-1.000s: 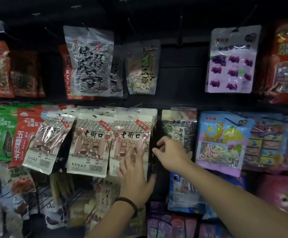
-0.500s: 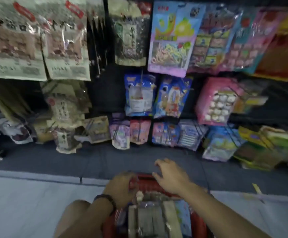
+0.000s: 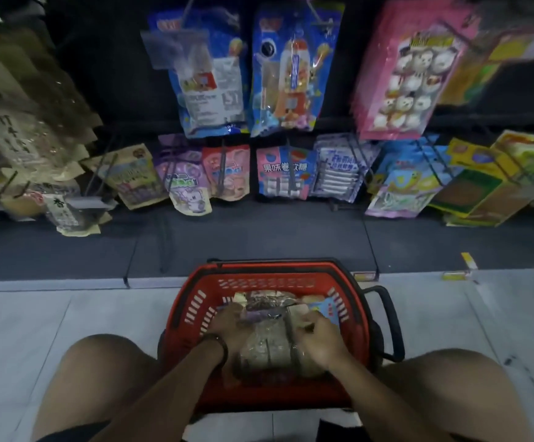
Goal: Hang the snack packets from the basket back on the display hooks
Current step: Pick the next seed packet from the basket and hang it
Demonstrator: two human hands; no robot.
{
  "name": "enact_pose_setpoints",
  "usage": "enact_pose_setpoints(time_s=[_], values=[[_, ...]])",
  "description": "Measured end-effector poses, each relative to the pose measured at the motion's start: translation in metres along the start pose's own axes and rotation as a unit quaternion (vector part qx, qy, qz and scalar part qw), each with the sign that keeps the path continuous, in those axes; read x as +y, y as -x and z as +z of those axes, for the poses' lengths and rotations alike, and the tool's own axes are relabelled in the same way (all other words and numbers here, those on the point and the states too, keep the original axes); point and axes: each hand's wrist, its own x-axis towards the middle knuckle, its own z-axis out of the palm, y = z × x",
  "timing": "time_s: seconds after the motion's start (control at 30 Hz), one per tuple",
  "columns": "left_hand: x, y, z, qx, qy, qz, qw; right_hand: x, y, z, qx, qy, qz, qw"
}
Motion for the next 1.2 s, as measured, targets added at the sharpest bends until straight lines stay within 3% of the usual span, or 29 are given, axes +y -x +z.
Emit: enact_pose_setpoints(time_s=[0.1, 0.27, 0.37, 0.53, 0.67, 0.73, 0.8, 0.9, 1.0, 1.07, 1.2], values=[[-0.002, -0.022, 0.004, 0.015, 0.060, -0.043, 0.997, -0.004, -0.023, 0.005, 0.047, -0.135, 0.096, 0.985], [0.000, -0.062, 0.014, -0.028, 0.111, -0.053, 0.992, -0.016, -0.054, 0.017, 0.036, -0.316, 0.191, 0.929], [0.001, -0.071, 0.028, -0.043, 0.119, -0.047, 0.991, -0.024, -0.069, 0.029, 0.061, -0.343, 0.202, 0.915], [-0.013, -0.070, 0.043, -0.030, -0.023, -0.011, 0.999, -0.045, -0.087, 0.041, 0.090, -0.362, 0.262, 0.890], [-0.002, -0.062, 0.034, -0.080, -0.080, -0.002, 0.994, -0.057, -0.091, 0.047, 0.110, -0.361, 0.287, 0.881], [0.007, -0.052, 0.025, -0.108, -0.064, 0.030, 0.992, -0.060, -0.088, 0.051, 0.109, -0.377, 0.302, 0.869], [0.012, -0.046, 0.016, -0.110, 0.023, 0.039, 0.993, -0.064, -0.080, 0.051, 0.113, -0.376, 0.319, 0.863], [0.011, -0.041, 0.001, -0.054, 0.111, -0.039, 0.992, -0.065, -0.062, 0.050, 0.160, -0.416, 0.302, 0.842], [0.015, -0.027, -0.024, 0.063, 0.034, -0.070, 0.995, -0.064, -0.038, 0.038, 0.141, -0.477, 0.273, 0.824], [0.017, -0.014, -0.043, 0.101, 0.018, -0.055, 0.993, -0.062, -0.016, 0.027, 0.116, -0.530, 0.246, 0.803], [0.018, 0.008, -0.066, 0.003, 0.051, 0.038, 0.998, -0.054, 0.028, -0.002, 0.072, -0.510, 0.166, 0.841]])
